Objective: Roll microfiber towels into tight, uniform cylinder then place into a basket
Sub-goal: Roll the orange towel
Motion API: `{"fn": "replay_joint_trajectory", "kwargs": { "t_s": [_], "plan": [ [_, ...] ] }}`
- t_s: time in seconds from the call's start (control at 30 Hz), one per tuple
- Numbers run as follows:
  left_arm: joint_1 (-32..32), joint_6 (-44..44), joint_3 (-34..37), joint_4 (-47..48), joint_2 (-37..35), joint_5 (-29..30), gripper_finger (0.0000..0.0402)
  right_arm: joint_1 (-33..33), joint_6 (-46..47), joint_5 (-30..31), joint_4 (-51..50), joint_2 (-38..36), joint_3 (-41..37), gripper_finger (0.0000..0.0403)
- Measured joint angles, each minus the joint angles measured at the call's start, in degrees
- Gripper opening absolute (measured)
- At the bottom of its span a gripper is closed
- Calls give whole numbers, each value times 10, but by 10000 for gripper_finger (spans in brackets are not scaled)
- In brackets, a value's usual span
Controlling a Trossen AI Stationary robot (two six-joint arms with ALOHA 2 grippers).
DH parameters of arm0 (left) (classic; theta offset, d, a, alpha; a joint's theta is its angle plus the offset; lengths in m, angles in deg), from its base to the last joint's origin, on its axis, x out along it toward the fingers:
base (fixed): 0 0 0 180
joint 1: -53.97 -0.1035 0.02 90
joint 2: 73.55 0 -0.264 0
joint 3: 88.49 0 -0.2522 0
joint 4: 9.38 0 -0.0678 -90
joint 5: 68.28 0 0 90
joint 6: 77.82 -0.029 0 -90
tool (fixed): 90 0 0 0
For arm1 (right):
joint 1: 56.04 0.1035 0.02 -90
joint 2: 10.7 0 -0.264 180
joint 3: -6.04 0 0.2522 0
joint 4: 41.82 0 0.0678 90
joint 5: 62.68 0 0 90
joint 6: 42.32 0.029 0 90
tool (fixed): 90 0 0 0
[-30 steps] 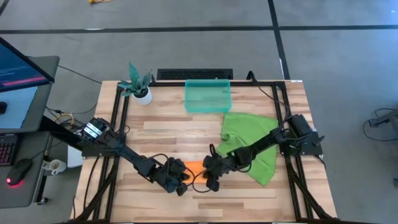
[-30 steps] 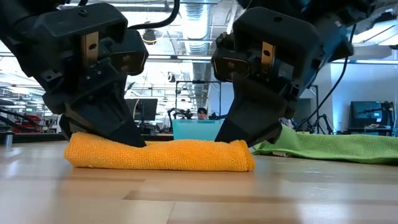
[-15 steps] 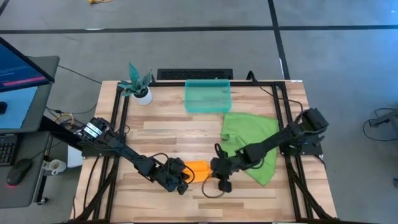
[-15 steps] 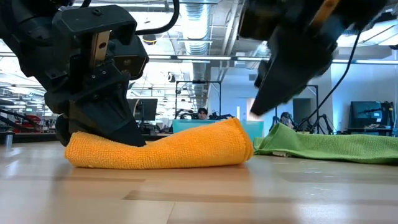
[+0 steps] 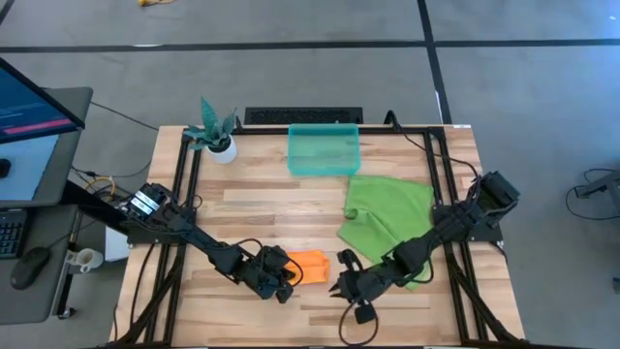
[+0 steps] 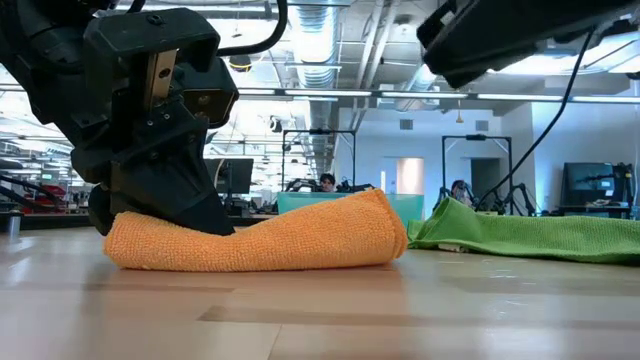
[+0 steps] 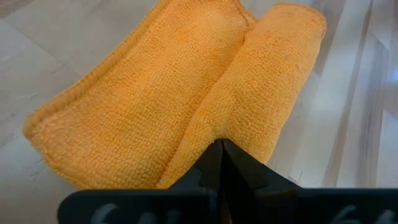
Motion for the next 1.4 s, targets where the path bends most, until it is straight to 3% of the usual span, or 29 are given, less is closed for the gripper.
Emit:
{"fn": "replay_joint_trajectory", "kwargs": {
  "t_s": [0.23,0.5,0.77,1.03,1.4],
  "plan": [
    [0,0,0,0,0,1,0,-10,-71,-2,-1,0,0,92],
    [0,0,0,-1,0,1,0,-26,-144,-2,-2,0,0,169],
    [0,0,1,-7,0,1,0,-48,-244,1,49,79,11,214],
    [0,0,1,-9,0,2,0,-66,-230,14,44,138,19,208],
    [-1,-17,1,-18,2,4,0,-93,-85,10,11,164,23,202]
  ]
}}
